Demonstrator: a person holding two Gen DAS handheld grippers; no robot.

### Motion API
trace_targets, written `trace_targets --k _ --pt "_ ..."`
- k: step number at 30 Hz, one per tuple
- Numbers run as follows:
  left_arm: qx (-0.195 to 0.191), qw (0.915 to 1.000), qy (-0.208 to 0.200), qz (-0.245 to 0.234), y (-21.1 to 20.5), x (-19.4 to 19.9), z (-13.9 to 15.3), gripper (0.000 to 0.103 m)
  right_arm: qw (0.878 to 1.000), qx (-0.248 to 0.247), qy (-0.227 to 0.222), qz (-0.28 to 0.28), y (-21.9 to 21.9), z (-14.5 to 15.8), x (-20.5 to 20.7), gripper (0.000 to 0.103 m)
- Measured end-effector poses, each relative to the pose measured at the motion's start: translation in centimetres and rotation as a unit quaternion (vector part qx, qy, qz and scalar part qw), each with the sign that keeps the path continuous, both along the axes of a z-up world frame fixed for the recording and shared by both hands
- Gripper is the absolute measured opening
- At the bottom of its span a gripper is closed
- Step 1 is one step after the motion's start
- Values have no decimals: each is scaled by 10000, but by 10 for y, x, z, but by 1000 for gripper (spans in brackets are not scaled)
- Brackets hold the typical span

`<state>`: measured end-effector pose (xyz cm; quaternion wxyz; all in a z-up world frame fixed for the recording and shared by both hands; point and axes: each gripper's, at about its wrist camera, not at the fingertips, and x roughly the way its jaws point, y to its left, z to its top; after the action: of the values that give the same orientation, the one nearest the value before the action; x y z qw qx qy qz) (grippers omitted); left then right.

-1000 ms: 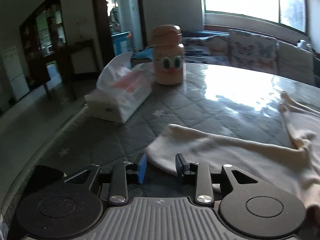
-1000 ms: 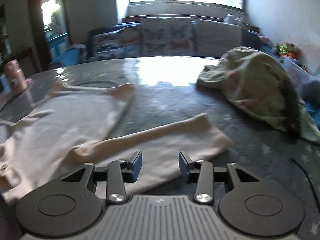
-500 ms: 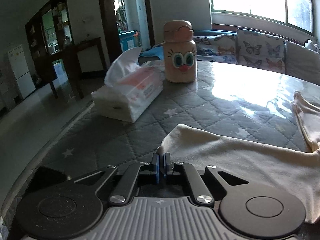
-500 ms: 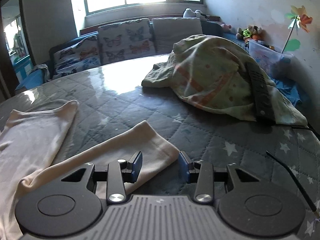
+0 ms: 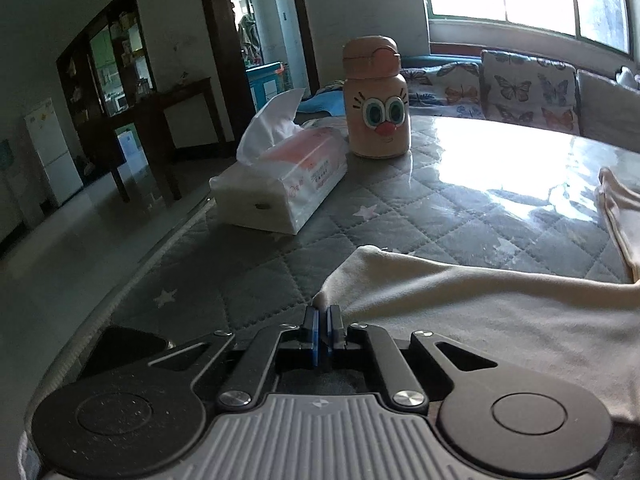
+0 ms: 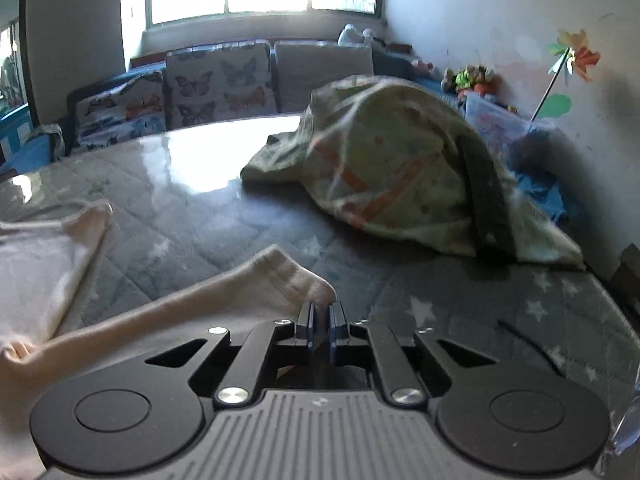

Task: Fold clothes

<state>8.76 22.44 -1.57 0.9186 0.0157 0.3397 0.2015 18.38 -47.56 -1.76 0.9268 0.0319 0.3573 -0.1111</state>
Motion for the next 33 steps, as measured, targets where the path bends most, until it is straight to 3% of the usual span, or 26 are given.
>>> trace_targets --k 2,7,9,13,17,23,30,33 --pt "-66 10000 33 -61 -1 1 3 8 10000 68 -16 -14 -2 2 -2 17" --pt "-58 9997 -64 -231 -11 -5 16 9 9994 47 -166 290 9 25 -17 23" --pt "-63 9988 -186 -443 -23 -10 25 9 9975 116 -184 665 21 35 -23 35" --pt "-127 9922 -427 -1166 -57 -18 42 9 9851 261 -127 1695 61 46 -36 40" --pt "-184 9766 -465 -2092 -101 -21 47 10 9628 312 -12 2685 109 46 -46 40" --pt "-467 9482 -369 -3120 -157 -25 43 10 9171 247 106 3977 179 41 -60 40" --pt "-485 9111 -87 -4092 -200 -33 24 10 8965 192 582 4388 204 23 -64 40" --pt "-487 9002 146 -4325 -209 -38 13 10 8917 249 825 4444 202 16 -74 40"
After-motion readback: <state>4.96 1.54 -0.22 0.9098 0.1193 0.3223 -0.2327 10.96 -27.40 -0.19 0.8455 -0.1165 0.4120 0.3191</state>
